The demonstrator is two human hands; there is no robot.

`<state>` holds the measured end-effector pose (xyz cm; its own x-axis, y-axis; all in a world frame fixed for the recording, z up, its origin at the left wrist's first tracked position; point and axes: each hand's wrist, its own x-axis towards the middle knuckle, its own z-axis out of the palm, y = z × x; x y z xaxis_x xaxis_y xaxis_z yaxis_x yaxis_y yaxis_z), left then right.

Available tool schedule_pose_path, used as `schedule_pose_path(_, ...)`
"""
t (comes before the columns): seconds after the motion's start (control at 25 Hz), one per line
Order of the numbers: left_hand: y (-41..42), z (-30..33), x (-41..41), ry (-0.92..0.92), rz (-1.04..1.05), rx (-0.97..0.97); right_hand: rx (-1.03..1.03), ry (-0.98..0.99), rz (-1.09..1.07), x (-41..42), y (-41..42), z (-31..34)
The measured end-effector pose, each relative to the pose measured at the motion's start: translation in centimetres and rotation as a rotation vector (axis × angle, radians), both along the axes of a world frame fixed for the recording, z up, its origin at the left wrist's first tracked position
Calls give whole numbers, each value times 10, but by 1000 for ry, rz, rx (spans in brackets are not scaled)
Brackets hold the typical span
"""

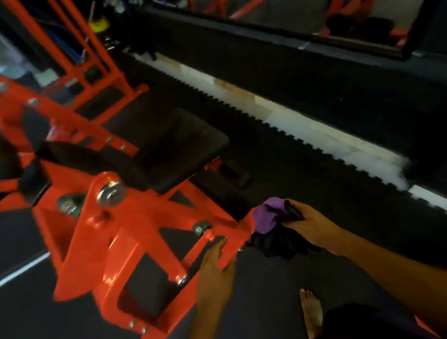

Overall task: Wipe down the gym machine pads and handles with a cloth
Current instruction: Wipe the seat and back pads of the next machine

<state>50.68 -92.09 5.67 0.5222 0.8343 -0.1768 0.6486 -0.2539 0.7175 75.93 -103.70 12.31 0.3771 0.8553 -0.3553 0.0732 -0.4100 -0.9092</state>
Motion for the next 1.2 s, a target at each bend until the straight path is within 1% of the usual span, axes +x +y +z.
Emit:
schedule_pose_path(0.08,29,7,43,2,-44,-12,48,20,-123,28,-7,11)
schedule_pose_path(0.2,54,20,90,-77,-104,-33,64,-16,-241,49,-5,25)
schedule_pose_path(0.36,84,19,108,-156,-153,-72,35,-16,-267,47,36,27)
schedule_pose_path(0.44,104,25,107,-200,-167,-89,72,-11,-306,34,66,27)
schedule_pose_path(0.48,114,32,108,-235,-152,-95,89,-9,-286,29,81,29)
schedule_pose_path(0.56,133,46,112,-289,-123,-169,86,8,-217,22,110,29)
schedule_pose_path(0.68,152,51,113,-356,-45,-244,115,5,-118,24,149,28)
schedule_pose_path(0.8,163,56,131,-327,27,-262,137,-23,5,44,180,23)
schedule_pose_path(0.92,171,67,161,-319,119,-282,50,-69,88,79,206,9)
schedule_pose_path(1.0,174,77,183,-260,178,-260,17,-71,181,104,225,6)
schedule_pose_path(1.08,178,84,198,-190,250,-177,8,-17,264,121,244,13)
schedule_pose_path(1.2,190,85,205,-136,374,-150,-52,103,384,134,275,19)
